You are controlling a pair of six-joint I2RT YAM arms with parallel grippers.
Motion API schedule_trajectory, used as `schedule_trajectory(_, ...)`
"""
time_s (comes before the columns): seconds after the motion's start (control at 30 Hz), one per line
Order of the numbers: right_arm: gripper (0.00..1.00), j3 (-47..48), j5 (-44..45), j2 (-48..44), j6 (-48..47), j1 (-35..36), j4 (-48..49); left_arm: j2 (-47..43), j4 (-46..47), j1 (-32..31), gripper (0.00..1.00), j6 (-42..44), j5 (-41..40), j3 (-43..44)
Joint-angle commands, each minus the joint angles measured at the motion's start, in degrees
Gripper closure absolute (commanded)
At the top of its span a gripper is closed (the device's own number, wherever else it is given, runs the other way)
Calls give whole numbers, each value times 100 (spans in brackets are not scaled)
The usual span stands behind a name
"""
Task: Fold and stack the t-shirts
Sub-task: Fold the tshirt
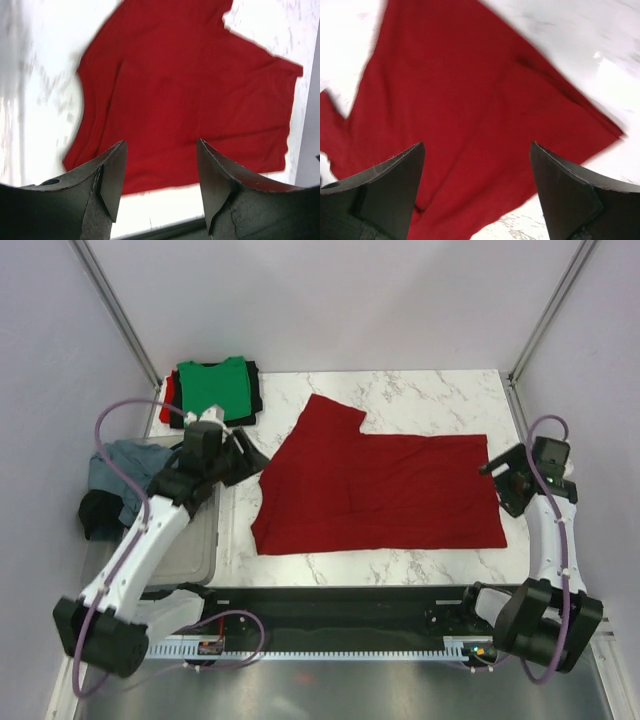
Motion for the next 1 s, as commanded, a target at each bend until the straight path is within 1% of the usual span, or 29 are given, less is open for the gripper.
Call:
schedule_trajectory(0.0,8,831,394,258,-37,868,269,1300,787,20,36,1088,-220,908)
schedule_trajectory(0.03,8,885,542,293,-72,1002,304,1965,954,20,36,1246,-220,1389)
schedule_trajectory(0.1,8,938,570,329,-203,1239,426,2741,1366,20,36,1642,-193,1928)
schedule_trajectory(0.13,8,930,596,329,-256,1475,470,3101,1456,20,36,1756,-141,2522)
schedule_trajectory(0.17,8,921,596,320,-291,1591,497,3940,1535,20,36,1905,-53,2859)
schedule_trajectory(0.2,8,877,605,320,-370,1705,532,4323,1614,20,36,1976,8,3210)
schedule_trajectory(0.23,8,851,597,320,-388,1915,558,4797,1615,20,36,2038,35,3962)
schedule_trajectory(0.27,8,807,562,294,-432,2022,594,5567,1615,29,37,2056,44,4370)
schedule_trajectory(0.3,8,737,570,259,-459,2127,637,6019,1606,29,37,2065,44,4757)
schedule_trajectory(0.33,8,693,553,241,-468,2320,664,6388,1615,29,37,2065,62,5509)
schedule_trajectory(0.37,9,657,535,163,-494,2400,699,6749,1606,29,37,2047,131,5890)
schedule_trajectory(0.4,8,579,500,127,-503,2444,752,7483,1606,29,37,2030,149,6268)
schedule_trajectory(0.43,9,543,500,92,-511,2671,770,7795,1606,29,37,2004,202,6977)
schedule_trajectory(0.5,9,455,456,-5,-529,2865,778,8707,1598,38,37,1924,255,7675)
schedule_trajectory(0.53,9,429,447,-40,-564,2927,778,8991,1615,38,37,1898,255,8279)
schedule_trajectory(0.63,9,288,447,-216,-582,3051,778,9633,1851,90,36,1758,220,8855)
schedule_trajectory(0.67,9,253,447,-286,-591,3060,787,9696,2087,134,36,1644,194,8830)
schedule_trajectory(0.73,8,191,299,-321,-634,3060,778,9863,2195,196,36,1494,123,8821)
schedule_trajectory(0.77,9,182,289,-330,-652,3060,778,9907,2212,240,37,1285,219,8891)
schedule_trajectory(0.93,9,217,175,-225,-652,3069,805,9987,2064,337,37,826,228,8830)
schedule_trajectory(0.97,9,218,166,-207,-643,3060,840,9987,2037,337,37,739,394,8830)
